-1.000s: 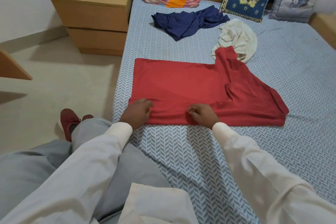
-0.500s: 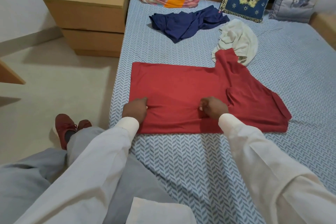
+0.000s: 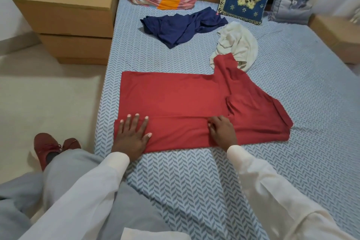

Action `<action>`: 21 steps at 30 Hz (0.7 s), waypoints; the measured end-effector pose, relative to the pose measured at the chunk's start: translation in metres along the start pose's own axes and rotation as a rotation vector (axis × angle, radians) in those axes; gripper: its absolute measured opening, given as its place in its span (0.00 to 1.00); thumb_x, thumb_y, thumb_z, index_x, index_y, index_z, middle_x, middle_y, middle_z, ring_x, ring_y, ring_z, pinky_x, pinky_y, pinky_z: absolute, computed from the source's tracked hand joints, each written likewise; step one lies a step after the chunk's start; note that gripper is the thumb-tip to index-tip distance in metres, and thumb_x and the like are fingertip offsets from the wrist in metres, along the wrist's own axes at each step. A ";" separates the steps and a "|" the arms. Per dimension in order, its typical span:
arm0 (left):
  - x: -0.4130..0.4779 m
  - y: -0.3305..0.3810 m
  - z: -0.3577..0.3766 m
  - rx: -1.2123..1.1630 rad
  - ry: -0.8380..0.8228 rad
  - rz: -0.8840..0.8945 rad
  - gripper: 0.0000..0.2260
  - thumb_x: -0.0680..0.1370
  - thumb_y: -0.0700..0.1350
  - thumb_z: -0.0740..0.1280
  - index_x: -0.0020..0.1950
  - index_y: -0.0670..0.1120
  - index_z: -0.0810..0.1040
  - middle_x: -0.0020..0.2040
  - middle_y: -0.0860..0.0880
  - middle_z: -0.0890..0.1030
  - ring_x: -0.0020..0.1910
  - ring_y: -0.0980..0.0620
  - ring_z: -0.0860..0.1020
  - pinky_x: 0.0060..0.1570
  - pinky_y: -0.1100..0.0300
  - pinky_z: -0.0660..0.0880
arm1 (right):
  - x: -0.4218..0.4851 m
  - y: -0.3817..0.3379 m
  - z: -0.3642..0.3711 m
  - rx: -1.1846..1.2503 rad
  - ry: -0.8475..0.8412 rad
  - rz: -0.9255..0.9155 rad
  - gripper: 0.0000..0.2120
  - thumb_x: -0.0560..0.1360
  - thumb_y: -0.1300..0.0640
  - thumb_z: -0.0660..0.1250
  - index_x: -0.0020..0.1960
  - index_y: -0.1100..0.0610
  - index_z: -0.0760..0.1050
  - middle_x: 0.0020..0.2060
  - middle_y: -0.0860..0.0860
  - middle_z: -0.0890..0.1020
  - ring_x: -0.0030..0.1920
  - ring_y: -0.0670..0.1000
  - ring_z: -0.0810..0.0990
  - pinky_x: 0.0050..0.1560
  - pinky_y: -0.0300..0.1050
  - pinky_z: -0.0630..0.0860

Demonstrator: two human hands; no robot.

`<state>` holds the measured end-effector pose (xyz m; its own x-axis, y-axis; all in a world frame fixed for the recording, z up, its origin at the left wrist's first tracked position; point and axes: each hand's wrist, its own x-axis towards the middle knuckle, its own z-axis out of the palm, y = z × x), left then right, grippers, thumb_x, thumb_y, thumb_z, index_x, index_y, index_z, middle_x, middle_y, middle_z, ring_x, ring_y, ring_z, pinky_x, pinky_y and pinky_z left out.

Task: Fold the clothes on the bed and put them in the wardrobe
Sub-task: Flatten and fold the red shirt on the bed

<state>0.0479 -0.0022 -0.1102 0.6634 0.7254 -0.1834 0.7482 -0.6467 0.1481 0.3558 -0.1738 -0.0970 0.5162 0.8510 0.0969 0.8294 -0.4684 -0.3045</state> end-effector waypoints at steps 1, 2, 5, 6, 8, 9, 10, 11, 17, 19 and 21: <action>-0.001 -0.001 0.002 -0.012 -0.010 -0.012 0.35 0.73 0.66 0.32 0.79 0.57 0.40 0.81 0.46 0.44 0.79 0.43 0.41 0.75 0.46 0.37 | 0.001 0.016 -0.002 -0.021 0.032 0.075 0.14 0.73 0.49 0.59 0.52 0.54 0.77 0.44 0.56 0.77 0.46 0.61 0.76 0.47 0.53 0.75; 0.000 0.001 0.001 -0.023 -0.007 -0.018 0.35 0.73 0.66 0.32 0.79 0.56 0.39 0.80 0.46 0.42 0.79 0.43 0.40 0.75 0.47 0.36 | 0.002 0.030 -0.007 -0.043 0.046 0.152 0.14 0.73 0.50 0.59 0.51 0.55 0.77 0.44 0.58 0.77 0.46 0.62 0.76 0.48 0.54 0.74; 0.007 0.009 -0.008 -0.035 0.101 -0.013 0.33 0.77 0.62 0.37 0.80 0.53 0.48 0.80 0.42 0.50 0.79 0.40 0.47 0.76 0.43 0.42 | 0.014 0.050 -0.011 -0.111 0.040 0.271 0.11 0.73 0.55 0.65 0.52 0.59 0.77 0.47 0.61 0.77 0.49 0.64 0.75 0.52 0.55 0.73; 0.009 0.011 -0.009 -0.029 0.151 0.007 0.31 0.78 0.61 0.40 0.80 0.52 0.53 0.79 0.41 0.54 0.78 0.39 0.51 0.76 0.42 0.46 | 0.018 0.049 -0.013 -0.130 0.009 0.284 0.11 0.73 0.56 0.66 0.52 0.60 0.77 0.48 0.61 0.77 0.50 0.64 0.75 0.53 0.55 0.73; 0.020 0.014 -0.013 -0.015 0.136 0.027 0.29 0.80 0.60 0.43 0.79 0.52 0.59 0.78 0.41 0.60 0.77 0.39 0.57 0.75 0.43 0.53 | 0.032 0.046 -0.012 -0.156 -0.037 0.307 0.11 0.72 0.58 0.66 0.53 0.60 0.77 0.50 0.61 0.77 0.52 0.64 0.74 0.55 0.54 0.72; 0.029 0.013 -0.017 -0.015 0.127 0.012 0.29 0.80 0.60 0.44 0.78 0.51 0.62 0.76 0.40 0.64 0.75 0.39 0.61 0.73 0.44 0.57 | 0.042 0.043 -0.011 -0.165 -0.059 0.306 0.12 0.72 0.59 0.66 0.54 0.60 0.77 0.51 0.61 0.77 0.52 0.64 0.74 0.55 0.53 0.72; 0.039 0.010 -0.020 -0.016 0.143 0.002 0.29 0.79 0.60 0.45 0.75 0.50 0.67 0.72 0.40 0.69 0.71 0.39 0.67 0.70 0.44 0.63 | 0.052 0.040 -0.011 -0.174 -0.090 0.292 0.12 0.71 0.59 0.65 0.54 0.60 0.77 0.52 0.61 0.76 0.53 0.64 0.74 0.55 0.53 0.72; 0.049 0.007 -0.024 -0.009 0.164 0.003 0.28 0.79 0.59 0.47 0.72 0.48 0.71 0.67 0.40 0.73 0.65 0.38 0.71 0.64 0.44 0.69 | 0.064 0.037 -0.009 -0.172 -0.123 0.265 0.13 0.71 0.60 0.65 0.55 0.60 0.76 0.53 0.62 0.76 0.53 0.64 0.74 0.56 0.52 0.71; 0.117 -0.009 -0.054 0.026 0.140 0.041 0.17 0.78 0.49 0.63 0.65 0.46 0.73 0.61 0.42 0.75 0.58 0.40 0.73 0.53 0.49 0.71 | 0.149 0.021 -0.006 -0.143 -0.229 0.212 0.15 0.72 0.61 0.64 0.58 0.60 0.74 0.53 0.62 0.77 0.55 0.64 0.75 0.60 0.51 0.68; 0.145 -0.020 -0.062 0.023 0.120 0.045 0.18 0.79 0.49 0.62 0.68 0.46 0.71 0.63 0.42 0.73 0.60 0.41 0.71 0.55 0.50 0.71 | 0.181 0.018 -0.003 -0.180 -0.268 0.205 0.17 0.72 0.60 0.65 0.60 0.61 0.72 0.55 0.62 0.77 0.59 0.63 0.75 0.60 0.50 0.66; 0.169 -0.031 -0.069 0.020 0.088 0.047 0.20 0.80 0.48 0.60 0.71 0.46 0.68 0.68 0.42 0.70 0.64 0.41 0.69 0.58 0.48 0.72 | 0.205 0.019 -0.004 -0.202 -0.294 0.212 0.22 0.74 0.59 0.65 0.67 0.61 0.69 0.59 0.63 0.76 0.62 0.63 0.74 0.63 0.51 0.66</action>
<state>0.1374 0.1564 -0.0791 0.6966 0.7117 -0.0909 0.7167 -0.6842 0.1352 0.4785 -0.0092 -0.0791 0.6212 0.7486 -0.2317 0.7518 -0.6528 -0.0935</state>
